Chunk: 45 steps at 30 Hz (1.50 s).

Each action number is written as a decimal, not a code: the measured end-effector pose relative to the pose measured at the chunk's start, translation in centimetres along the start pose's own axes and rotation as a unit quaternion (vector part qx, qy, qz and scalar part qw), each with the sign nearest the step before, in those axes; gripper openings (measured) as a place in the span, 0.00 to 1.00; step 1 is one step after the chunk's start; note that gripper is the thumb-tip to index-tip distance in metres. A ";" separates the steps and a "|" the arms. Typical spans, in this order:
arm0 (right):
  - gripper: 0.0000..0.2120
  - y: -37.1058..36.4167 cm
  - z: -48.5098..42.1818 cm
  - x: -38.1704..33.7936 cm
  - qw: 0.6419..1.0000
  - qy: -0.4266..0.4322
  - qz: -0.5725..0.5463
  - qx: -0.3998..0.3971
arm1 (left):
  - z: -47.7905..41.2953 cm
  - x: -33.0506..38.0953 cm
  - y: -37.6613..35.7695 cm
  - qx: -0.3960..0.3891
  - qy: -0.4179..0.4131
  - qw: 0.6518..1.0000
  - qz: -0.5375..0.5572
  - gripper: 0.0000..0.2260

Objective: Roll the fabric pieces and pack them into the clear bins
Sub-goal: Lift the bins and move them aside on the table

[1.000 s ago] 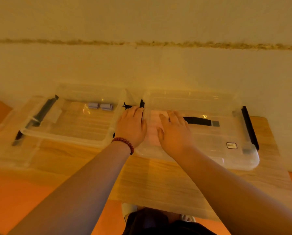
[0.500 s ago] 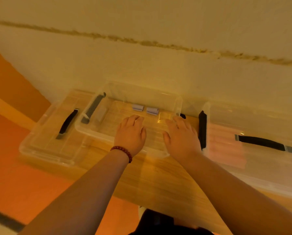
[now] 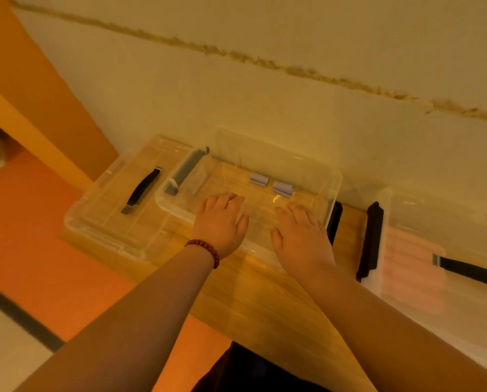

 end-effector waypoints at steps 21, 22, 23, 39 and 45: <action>0.24 -1.8 -6.4 -8.8 1.000 -0.010 -0.013 0.009 | -4.2 -16.9 7.2 0.136 0.042 0.984 0.107 0.18; 0.24 -2.1 -6.9 -9.6 1.000 -0.015 -0.013 0.010 | -4.7 -18.6 7.1 0.123 0.052 0.986 0.099 0.17; 0.24 -2.3 -7.4 -10.4 1.000 -0.021 -0.014 0.011 | -5.2 -20.2 6.9 0.107 0.059 0.988 0.090 0.16; 0.22 -4.9 -11.9 -15.9 0.995 -0.101 0.008 0.005 | -11.7 -26.8 -0.7 -0.080 0.093 0.992 -0.006 0.29; 0.22 -5.0 -11.9 -15.9 0.993 -0.114 0.016 0.004 | -12.1 -27.9 -1.3 -0.068 0.116 0.988 0.077 0.26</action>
Point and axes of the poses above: each hand's wrist, its own z-axis away from the middle knuckle, its own y-axis out of the back of the hand, x = y × z, the point moved 7 cm from there along -z, towards the middle knuckle, and after that the axes turned 11 degrees about y, right-handed, at the moved point
